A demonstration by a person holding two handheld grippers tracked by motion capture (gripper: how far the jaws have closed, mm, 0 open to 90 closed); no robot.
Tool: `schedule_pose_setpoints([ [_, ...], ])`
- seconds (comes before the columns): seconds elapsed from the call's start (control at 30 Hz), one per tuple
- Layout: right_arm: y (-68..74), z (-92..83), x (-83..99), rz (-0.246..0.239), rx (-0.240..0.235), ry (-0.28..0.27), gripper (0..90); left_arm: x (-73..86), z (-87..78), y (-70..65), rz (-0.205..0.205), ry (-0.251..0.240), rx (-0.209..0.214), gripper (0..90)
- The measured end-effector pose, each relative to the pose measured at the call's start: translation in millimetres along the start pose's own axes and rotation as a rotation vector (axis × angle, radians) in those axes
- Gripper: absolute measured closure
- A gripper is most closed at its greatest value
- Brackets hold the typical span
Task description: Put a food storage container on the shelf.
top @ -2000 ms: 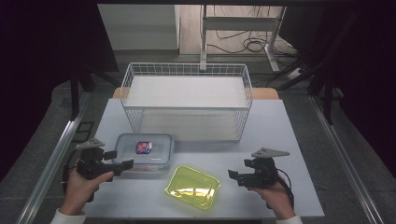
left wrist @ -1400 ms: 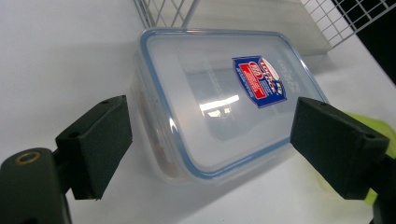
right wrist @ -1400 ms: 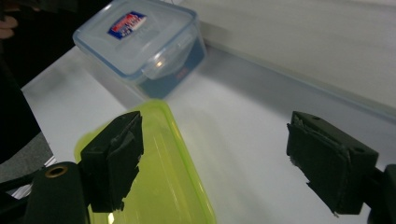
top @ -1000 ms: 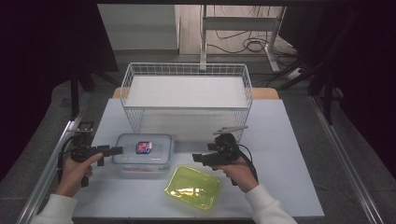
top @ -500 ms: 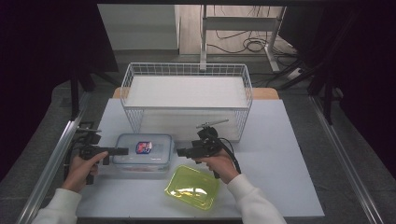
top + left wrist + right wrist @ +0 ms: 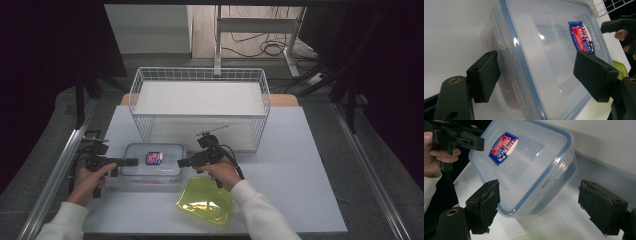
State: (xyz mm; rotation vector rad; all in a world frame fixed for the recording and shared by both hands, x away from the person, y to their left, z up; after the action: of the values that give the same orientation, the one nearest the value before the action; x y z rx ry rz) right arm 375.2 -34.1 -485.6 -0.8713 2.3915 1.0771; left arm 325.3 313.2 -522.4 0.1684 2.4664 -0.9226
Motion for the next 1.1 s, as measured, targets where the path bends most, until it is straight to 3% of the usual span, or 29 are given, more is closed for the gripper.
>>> schedule_pose_setpoints([
  [0.63,-6.4,26.8,-4.6,0.060,-0.025,0.085,25.8,2.1,-0.3,1.2,0.008,-0.013,0.007,22.1],
  [0.8,-8.9,28.3,-6.1,0.089,-0.058,0.101,30.0,2.6,-0.3,1.1,0.007,-0.018,0.008,22.2],
  [0.9,-11.1,28.4,-6.4,0.149,-0.090,0.112,33.3,3.1,-1.0,-0.3,0.014,-0.020,0.003,22.3],
  [1.1,-8.4,24.3,-6.4,0.132,-0.083,0.115,37.8,5.6,-4.9,-3.9,0.032,-0.031,-0.007,24.4],
])
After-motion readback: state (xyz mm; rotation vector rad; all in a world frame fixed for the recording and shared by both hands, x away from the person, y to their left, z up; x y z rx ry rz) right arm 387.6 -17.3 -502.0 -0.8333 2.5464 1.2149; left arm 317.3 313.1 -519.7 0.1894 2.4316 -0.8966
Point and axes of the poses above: each handheld gripper's, and its own axes: z roughly forward along the jaws, x roughly out of its underside, y roughly to its left, the point moved 1 cm from there along z, roughly forward along the jaws, and after that the axes turned 4 degrees about -x, right-handed, at the moved point
